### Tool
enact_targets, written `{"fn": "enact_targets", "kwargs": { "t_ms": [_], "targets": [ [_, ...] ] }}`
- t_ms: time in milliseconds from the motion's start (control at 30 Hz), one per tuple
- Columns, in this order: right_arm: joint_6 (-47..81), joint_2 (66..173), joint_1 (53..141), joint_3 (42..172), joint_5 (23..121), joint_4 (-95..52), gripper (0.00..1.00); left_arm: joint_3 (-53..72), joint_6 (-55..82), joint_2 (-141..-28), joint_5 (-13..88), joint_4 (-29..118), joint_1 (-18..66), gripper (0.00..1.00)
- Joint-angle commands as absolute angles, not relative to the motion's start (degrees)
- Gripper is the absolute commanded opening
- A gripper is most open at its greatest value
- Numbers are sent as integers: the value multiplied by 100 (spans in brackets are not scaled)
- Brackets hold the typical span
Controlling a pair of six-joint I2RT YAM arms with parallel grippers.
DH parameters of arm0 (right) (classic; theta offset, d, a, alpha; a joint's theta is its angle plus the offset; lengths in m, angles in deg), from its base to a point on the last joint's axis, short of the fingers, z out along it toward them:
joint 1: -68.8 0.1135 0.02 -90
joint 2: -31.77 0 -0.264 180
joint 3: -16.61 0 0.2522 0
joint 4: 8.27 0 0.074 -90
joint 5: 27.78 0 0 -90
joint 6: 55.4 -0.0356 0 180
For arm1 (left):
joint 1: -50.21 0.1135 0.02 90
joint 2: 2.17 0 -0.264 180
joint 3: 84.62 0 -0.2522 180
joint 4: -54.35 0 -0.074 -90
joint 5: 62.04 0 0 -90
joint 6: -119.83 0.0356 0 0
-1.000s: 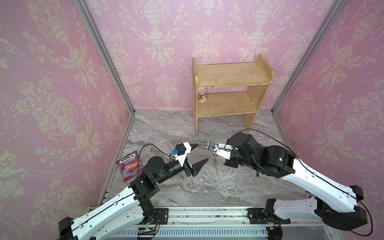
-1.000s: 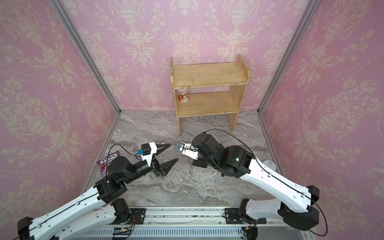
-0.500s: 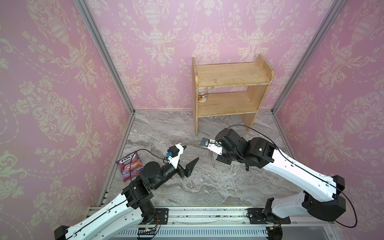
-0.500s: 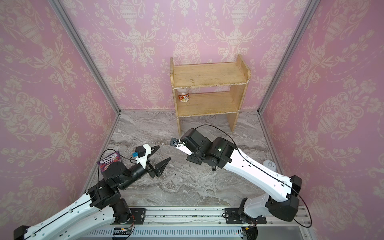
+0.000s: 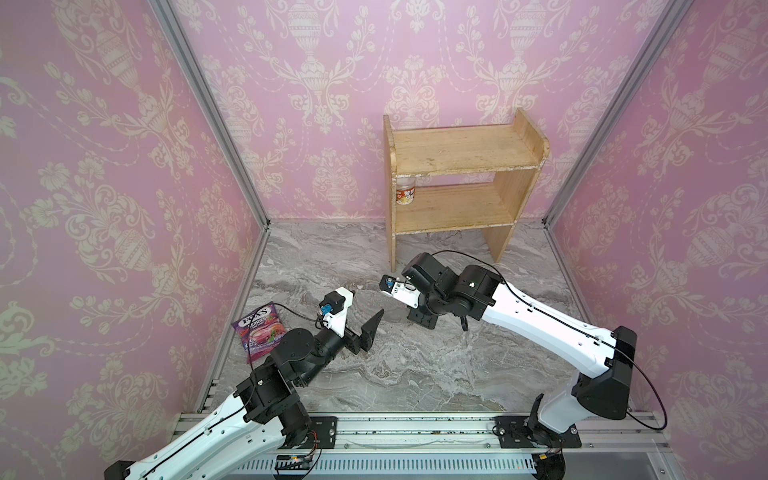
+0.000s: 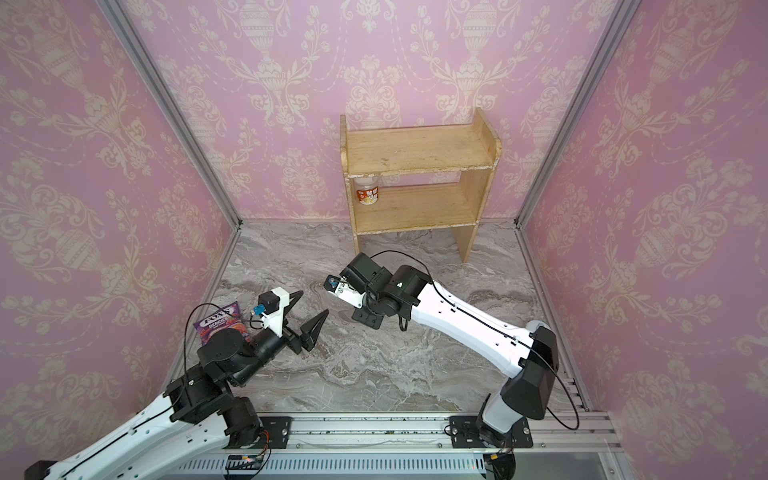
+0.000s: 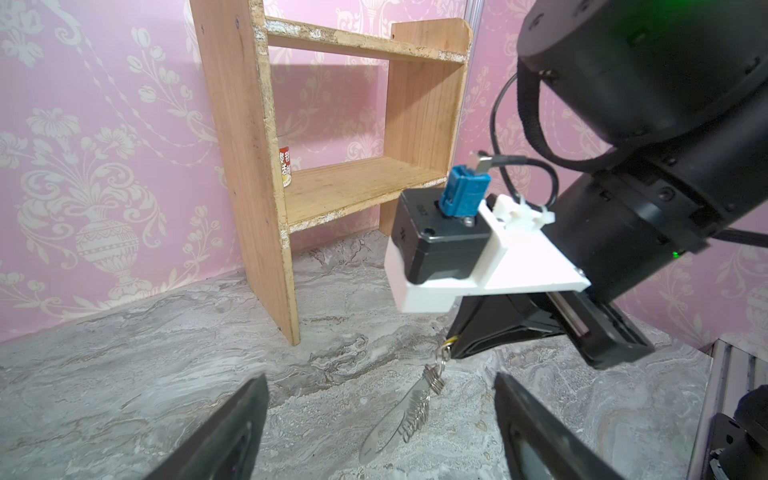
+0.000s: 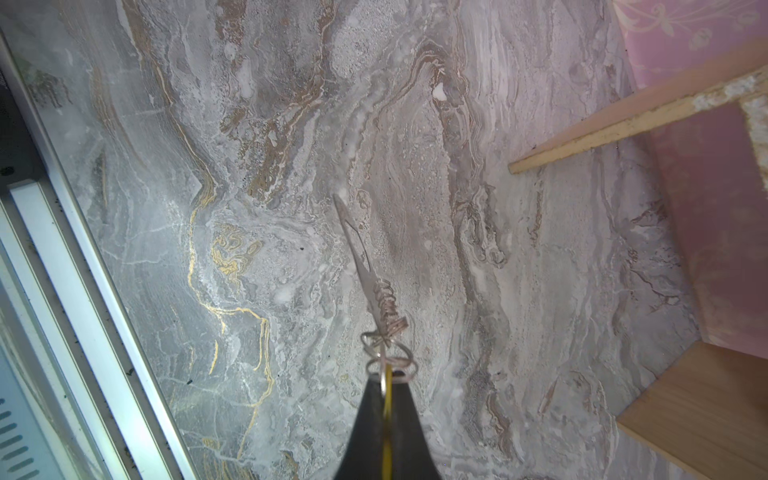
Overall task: Put the keys on the keyring
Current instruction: 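Lower the plate and key to the floor and open both grippers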
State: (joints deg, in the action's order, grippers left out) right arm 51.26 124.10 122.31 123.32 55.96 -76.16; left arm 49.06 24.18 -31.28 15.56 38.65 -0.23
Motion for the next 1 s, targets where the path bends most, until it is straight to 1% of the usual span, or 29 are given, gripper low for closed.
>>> {"fn": "enact_targets", "kwargs": {
  "t_ms": [0, 100, 300, 567, 667, 800, 867, 967],
  "targets": [
    [4748, 12557, 11995, 12477, 6198, -7312, 0, 4937, 2297, -3085, 1397, 3743, 3, 88],
    [4467, 12546, 11739, 12213, 6331, -7232, 0, 4910, 2315, -3106, 1413, 3725, 11, 88],
    [3991, 12692, 10868, 11574, 6625, -7276, 0, 4918, 2324, -3266, 1521, 3877, 11, 88],
    [3609, 12653, 10060, 10291, 6497, -6905, 0, 4831, 2359, -3427, 1638, 3927, 11, 89],
    [3475, 12526, 9840, 9927, 6466, -6793, 0, 4819, 2367, -3540, 1662, 3968, 8, 90],
    [3274, 12408, 9604, 9418, 6661, -6697, 0, 4792, 2376, -3750, 1749, 4099, 16, 90],
    [3211, 12411, 9537, 9240, 6846, -6656, 0, 4779, 2376, -3844, 1798, 4177, 19, 90],
    [3072, 12436, 9478, 9058, 6796, -6642, 0, 4757, 2376, -3952, 1852, 4238, 20, 91]
  ]
}}
